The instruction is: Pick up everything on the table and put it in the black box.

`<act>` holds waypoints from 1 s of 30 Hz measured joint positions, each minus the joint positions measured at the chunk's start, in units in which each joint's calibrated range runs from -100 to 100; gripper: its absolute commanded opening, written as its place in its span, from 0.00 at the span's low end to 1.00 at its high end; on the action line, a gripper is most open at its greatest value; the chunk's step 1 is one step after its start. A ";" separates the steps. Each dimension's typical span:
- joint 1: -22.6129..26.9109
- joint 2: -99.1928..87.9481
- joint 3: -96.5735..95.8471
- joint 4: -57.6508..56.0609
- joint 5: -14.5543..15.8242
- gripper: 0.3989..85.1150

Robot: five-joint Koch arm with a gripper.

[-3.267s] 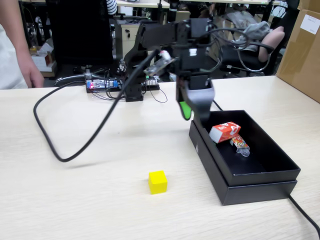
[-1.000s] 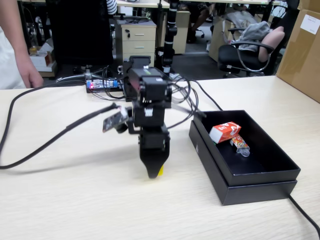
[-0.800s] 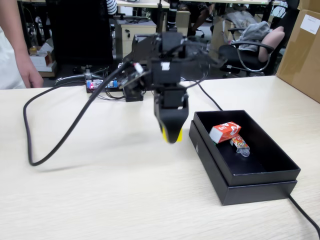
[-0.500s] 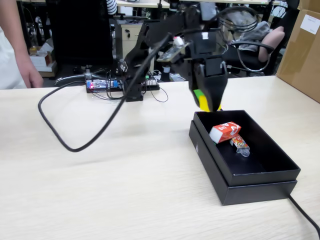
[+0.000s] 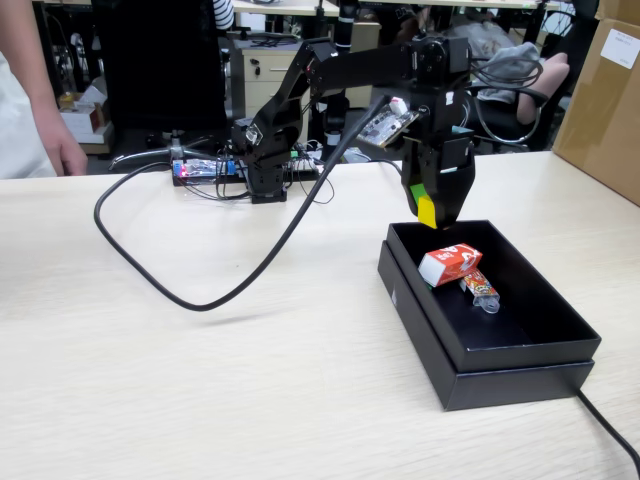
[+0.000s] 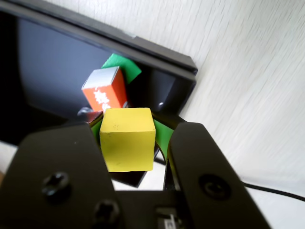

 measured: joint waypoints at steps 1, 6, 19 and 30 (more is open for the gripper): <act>-0.15 0.00 -0.82 0.00 0.00 0.06; -0.73 0.00 -1.46 0.00 -0.05 0.08; -0.88 -3.04 -7.76 0.00 -0.20 0.45; -7.08 -7.35 2.01 0.00 -2.54 0.49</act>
